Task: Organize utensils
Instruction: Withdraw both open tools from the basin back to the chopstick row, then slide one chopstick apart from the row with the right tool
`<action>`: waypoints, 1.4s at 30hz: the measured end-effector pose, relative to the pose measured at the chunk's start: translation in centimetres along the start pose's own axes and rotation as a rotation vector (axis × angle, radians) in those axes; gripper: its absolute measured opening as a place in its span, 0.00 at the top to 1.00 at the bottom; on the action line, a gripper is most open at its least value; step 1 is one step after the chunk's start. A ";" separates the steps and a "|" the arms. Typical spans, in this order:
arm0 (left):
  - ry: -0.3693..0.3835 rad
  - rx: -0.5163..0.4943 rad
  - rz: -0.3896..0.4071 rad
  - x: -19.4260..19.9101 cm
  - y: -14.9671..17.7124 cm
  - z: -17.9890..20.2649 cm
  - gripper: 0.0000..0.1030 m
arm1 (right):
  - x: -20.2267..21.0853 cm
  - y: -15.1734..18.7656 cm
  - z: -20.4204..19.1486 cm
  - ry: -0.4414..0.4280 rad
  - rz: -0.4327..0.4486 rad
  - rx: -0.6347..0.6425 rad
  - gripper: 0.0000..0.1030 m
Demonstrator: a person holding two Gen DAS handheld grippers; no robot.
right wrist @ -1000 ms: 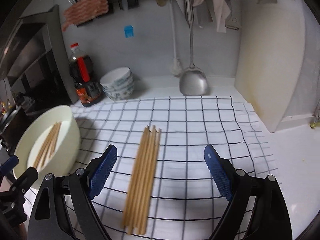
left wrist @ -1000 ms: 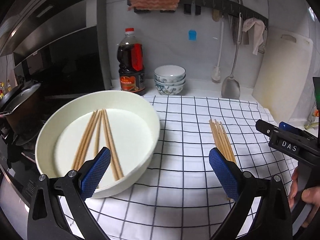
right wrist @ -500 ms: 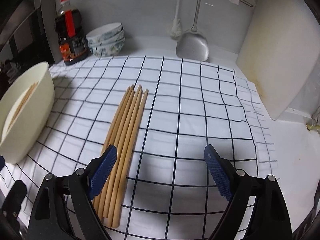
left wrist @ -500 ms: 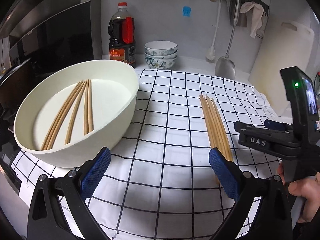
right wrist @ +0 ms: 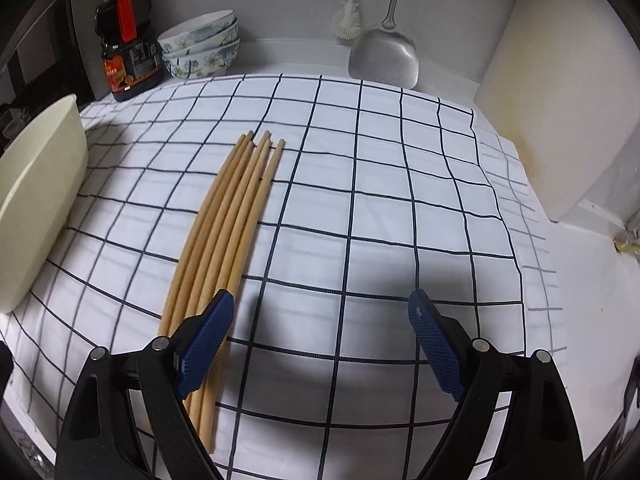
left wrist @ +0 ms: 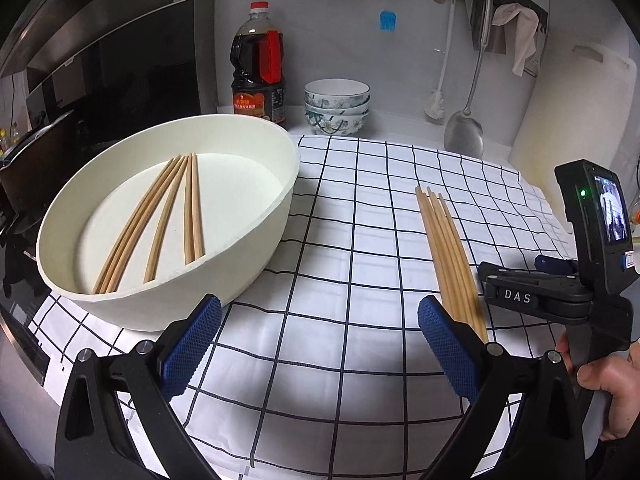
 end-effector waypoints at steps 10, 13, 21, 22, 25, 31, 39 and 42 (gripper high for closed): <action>0.001 0.007 -0.009 -0.4 0.1 -0.2 0.06 | -0.8 0.7 -0.5 0.044 -0.011 0.056 0.18; -0.003 0.001 -0.010 -0.4 0.1 -0.1 0.06 | -0.7 0.7 -0.7 0.044 -0.011 0.069 0.18; -0.002 -0.004 -0.015 -0.5 0.1 0.1 0.06 | -0.4 0.6 -1.4 -0.002 -0.008 0.082 0.18; -0.001 -0.006 -0.017 -0.6 0.1 0.1 0.06 | -0.5 0.7 -1.5 0.002 -0.013 0.092 0.18; -0.004 -0.017 -0.019 -0.6 0.2 0.3 0.06 | -0.6 0.7 -1.7 0.017 -0.001 0.106 0.18; -0.002 -0.021 -0.025 -0.8 0.3 0.5 0.06 | -0.7 0.5 -0.7 0.033 -0.006 0.085 0.18; -0.021 -0.047 -0.028 -1.6 -0.3 0.9 0.06 | 0.1 0.4 -1.1 -0.138 -0.010 0.006 0.18; -0.033 -0.072 -0.022 -1.9 -0.9 1.4 0.06 | -0.4 0.8 -1.9 -0.122 -0.025 0.037 0.18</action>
Point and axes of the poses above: each gripper's, at about its wrist camera, not at the fingertips, and x roughly against the way its jaws point, z to its right, y to its underside, the point moved 7 cm from there along -x, roughly the way its jaws point, and after that the axes turned 3 degrees about -x, right-handed, at the moved point
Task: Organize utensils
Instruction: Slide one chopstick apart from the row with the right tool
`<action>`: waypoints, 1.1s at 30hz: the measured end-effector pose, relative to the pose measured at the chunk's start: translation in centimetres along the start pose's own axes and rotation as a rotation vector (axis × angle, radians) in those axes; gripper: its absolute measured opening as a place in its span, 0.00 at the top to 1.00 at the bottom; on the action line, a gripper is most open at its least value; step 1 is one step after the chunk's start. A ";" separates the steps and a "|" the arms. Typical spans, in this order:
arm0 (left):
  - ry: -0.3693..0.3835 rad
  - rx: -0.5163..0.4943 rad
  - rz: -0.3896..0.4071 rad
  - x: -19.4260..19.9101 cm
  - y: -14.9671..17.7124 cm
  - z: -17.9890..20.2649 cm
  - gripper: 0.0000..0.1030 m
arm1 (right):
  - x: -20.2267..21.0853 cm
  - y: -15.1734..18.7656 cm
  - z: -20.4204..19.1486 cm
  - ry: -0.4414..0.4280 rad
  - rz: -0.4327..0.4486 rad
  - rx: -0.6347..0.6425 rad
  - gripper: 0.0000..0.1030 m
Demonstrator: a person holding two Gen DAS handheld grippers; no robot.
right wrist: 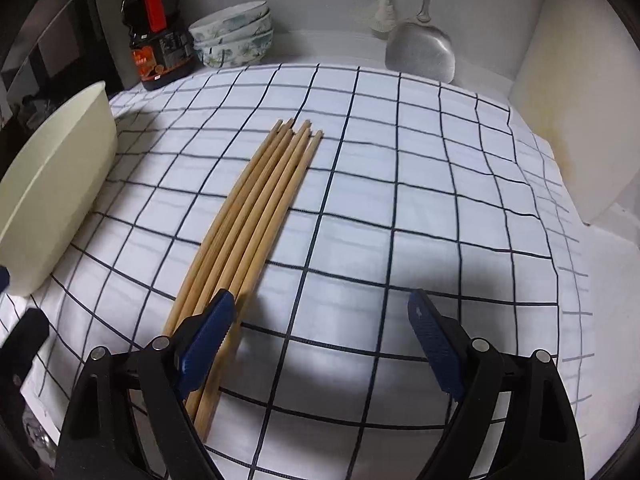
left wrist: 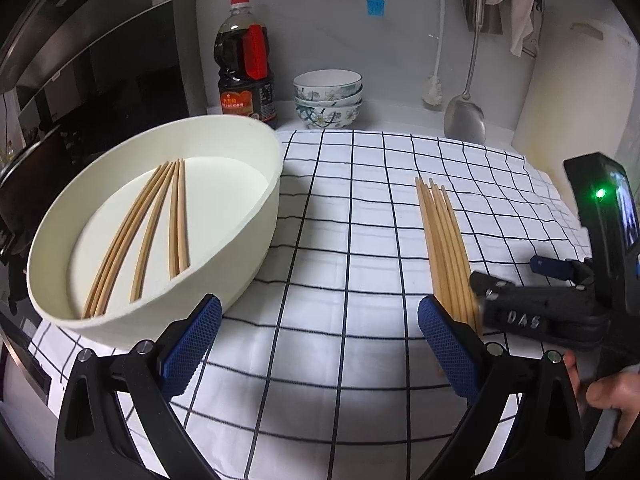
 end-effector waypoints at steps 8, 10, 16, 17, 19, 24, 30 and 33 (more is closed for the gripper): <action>0.015 -0.060 -0.014 -0.8 -1.4 1.4 0.06 | 0.1 -0.2 0.9 0.012 -0.006 -0.006 0.18; 0.044 -0.074 -0.028 -1.2 -1.7 2.1 0.06 | 0.2 -0.3 1.8 0.056 -0.010 -0.007 0.18; 0.112 -0.093 -0.098 -2.8 -1.6 3.7 0.06 | 0.4 -0.4 4.0 -0.004 -0.018 -0.097 0.18; 0.123 -0.089 -0.111 -3.1 -1.5 3.8 0.06 | 0.4 -0.3 3.9 -0.010 -0.018 -0.097 0.18; 0.147 -0.074 -0.137 -3.6 -1.5 3.8 0.06 | 0.3 -0.3 3.5 -0.013 -0.021 -0.083 0.18; 0.165 -0.037 -0.157 -4.0 -1.8 3.3 0.06 | -0.2 -0.2 2.3 -0.016 -0.023 -0.057 0.18; 0.169 -0.028 -0.188 -4.8 -1.7 3.1 0.06 | -0.7 0.0 4.0 0.022 -0.040 -0.082 0.18; 0.161 -0.038 -0.186 -4.7 -1.7 3.1 0.06 | -0.2 -0.2 4.4 -0.029 -0.029 -0.122 0.18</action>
Point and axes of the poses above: each gripper's, at about its wrist camera, not at the fingertips, and x roughly against the way its jaws point, z to its right, y to its underside, the point moved 7 cm from there along -x, roughly the way its jaws point, and after that the axes turned 3 degrees about -x, right-handed, at the moved point
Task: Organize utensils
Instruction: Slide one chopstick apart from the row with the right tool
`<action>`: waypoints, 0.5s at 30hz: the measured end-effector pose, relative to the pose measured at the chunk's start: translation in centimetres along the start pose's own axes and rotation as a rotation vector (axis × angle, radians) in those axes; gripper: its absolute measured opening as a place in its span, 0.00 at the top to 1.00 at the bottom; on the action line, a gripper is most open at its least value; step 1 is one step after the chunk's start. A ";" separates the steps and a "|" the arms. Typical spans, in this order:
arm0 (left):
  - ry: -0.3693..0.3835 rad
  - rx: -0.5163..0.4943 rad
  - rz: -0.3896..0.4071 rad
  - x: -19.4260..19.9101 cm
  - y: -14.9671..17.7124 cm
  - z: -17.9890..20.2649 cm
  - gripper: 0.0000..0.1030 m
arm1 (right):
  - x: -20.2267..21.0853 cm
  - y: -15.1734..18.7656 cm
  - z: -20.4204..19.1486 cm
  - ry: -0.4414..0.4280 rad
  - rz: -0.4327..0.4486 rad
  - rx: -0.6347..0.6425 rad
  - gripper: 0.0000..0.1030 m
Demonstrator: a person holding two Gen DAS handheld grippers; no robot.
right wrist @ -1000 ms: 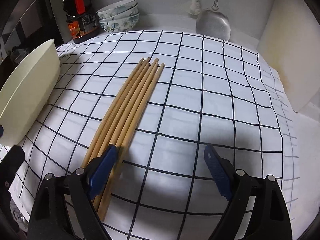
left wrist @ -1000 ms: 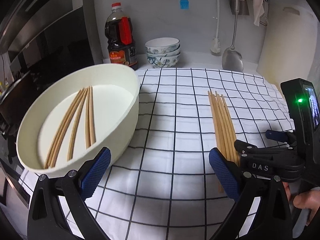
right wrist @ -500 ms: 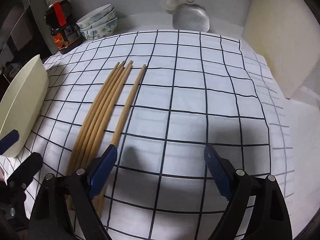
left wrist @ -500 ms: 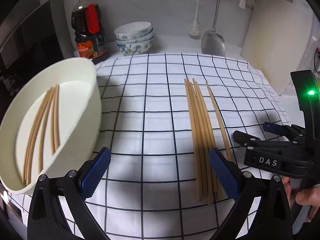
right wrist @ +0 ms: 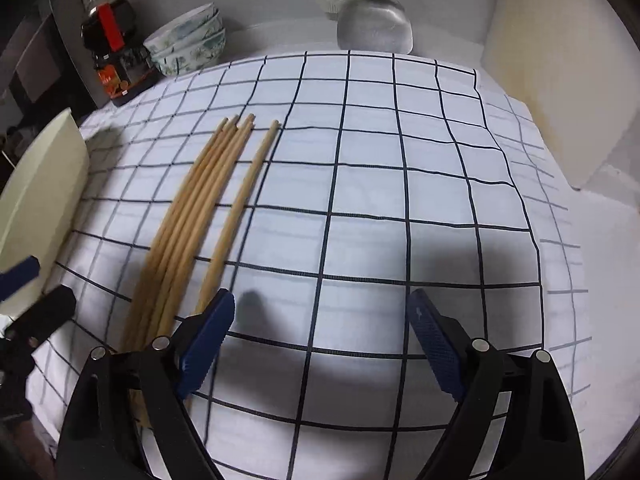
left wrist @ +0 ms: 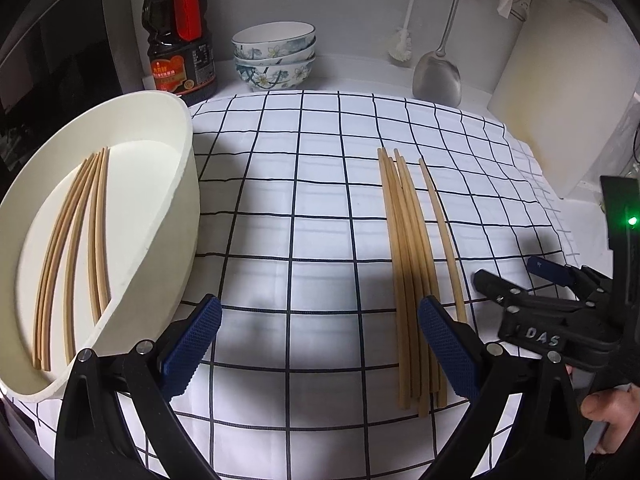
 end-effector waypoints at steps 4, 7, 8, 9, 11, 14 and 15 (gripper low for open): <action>0.012 0.015 0.007 0.3 -0.2 -0.3 0.06 | 0.4 0.2 -1.1 -0.060 -0.002 0.004 0.18; 0.010 0.012 0.017 0.8 -0.4 -0.3 0.06 | 0.1 0.4 -2.1 -0.056 -0.010 0.026 0.18; 0.011 0.012 0.019 0.9 -0.4 -0.3 0.06 | -0.1 0.5 -2.4 -0.057 -0.013 0.030 0.18; 0.012 0.011 0.021 0.9 -0.4 -0.2 0.06 | -0.2 0.5 -2.7 -0.051 -0.016 0.034 0.18; 0.010 0.010 0.021 0.9 -0.4 -0.2 0.06 | -0.5 0.6 -3.0 -0.014 -0.013 0.057 0.18; 0.013 0.016 0.014 0.7 -0.3 -0.1 0.06 | -0.6 0.9 -3.5 0.040 -0.003 0.112 0.18; 0.015 0.016 0.013 0.6 -0.2 -0.1 0.06 | -0.6 1.0 -3.3 0.034 -0.008 0.108 0.18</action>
Point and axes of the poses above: each gripper's, at about its wrist camera, not at the fingertips, and x roughly against the way its jaws point, z to its right, y to its underside, the point moved 7 cm from there along -x, roughly the way its jaws point, and after that the axes turned 3 degrees about -x, right-handed, at the moved point
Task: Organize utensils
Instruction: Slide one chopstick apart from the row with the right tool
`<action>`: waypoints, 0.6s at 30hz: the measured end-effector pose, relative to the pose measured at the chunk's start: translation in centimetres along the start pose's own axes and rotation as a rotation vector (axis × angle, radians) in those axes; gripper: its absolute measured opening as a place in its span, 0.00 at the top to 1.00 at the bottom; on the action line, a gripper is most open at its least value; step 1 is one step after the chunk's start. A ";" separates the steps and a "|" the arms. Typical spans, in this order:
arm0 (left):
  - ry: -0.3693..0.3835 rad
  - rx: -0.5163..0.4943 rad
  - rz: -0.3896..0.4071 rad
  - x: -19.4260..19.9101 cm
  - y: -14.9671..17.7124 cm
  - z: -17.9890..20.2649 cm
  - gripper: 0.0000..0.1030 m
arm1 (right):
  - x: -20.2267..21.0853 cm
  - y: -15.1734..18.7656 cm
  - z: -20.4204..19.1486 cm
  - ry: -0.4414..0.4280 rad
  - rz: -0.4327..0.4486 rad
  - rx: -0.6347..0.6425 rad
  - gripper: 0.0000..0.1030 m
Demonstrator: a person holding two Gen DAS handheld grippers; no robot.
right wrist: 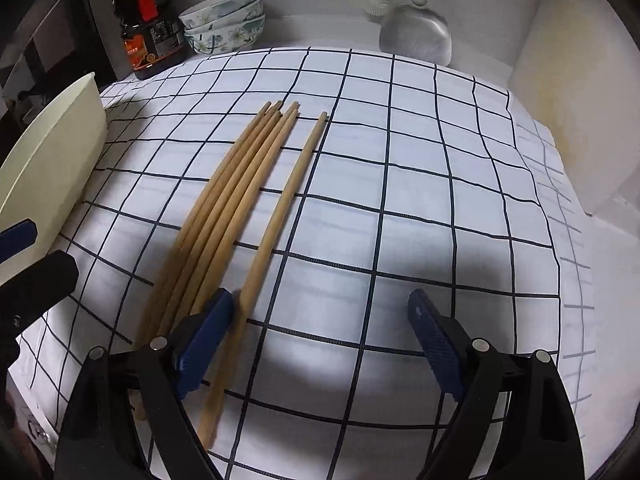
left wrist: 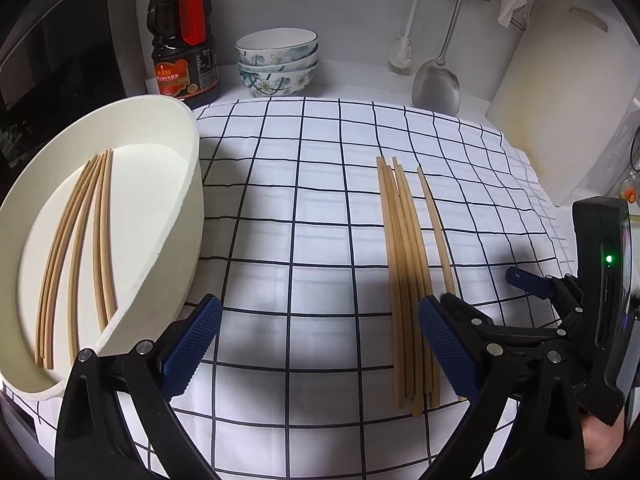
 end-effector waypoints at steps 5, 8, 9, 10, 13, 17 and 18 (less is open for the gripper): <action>-0.007 -0.019 -0.016 -0.7 0.4 0.8 0.06 | 0.1 0.1 2.3 0.020 -0.003 -0.036 0.18; -0.010 -0.043 -0.052 -1.6 0.7 1.5 0.06 | 0.2 0.2 4.2 0.030 0.000 -0.056 0.18; -0.011 -0.051 -0.062 -1.9 0.8 1.7 0.06 | 0.3 0.3 4.6 0.033 0.000 -0.061 0.18; -0.018 -0.060 -0.074 -2.2 0.8 1.8 0.06 | 0.4 0.3 5.2 0.034 0.002 -0.072 0.18; -0.048 -0.069 -0.092 -2.8 0.6 1.8 0.06 | 0.5 0.3 6.2 0.021 0.004 -0.092 0.18; -0.079 -0.081 -0.120 -4.0 0.3 1.6 0.06 | 0.4 0.3 6.2 0.024 0.002 -0.084 0.18; -0.088 -0.081 -0.127 -4.3 0.3 1.5 0.06 | 0.4 0.3 6.2 0.026 0.002 -0.081 0.18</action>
Point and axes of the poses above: each gripper's, at about its wrist camera, not at the fingertips, and x roughly against the way its jaws point, z to its right, y to its underside, the point moved 7 cm from there along -x, roughly the way its jaws point, and after that the axes turned 3 degrees about -x, right-handed, at the moved point
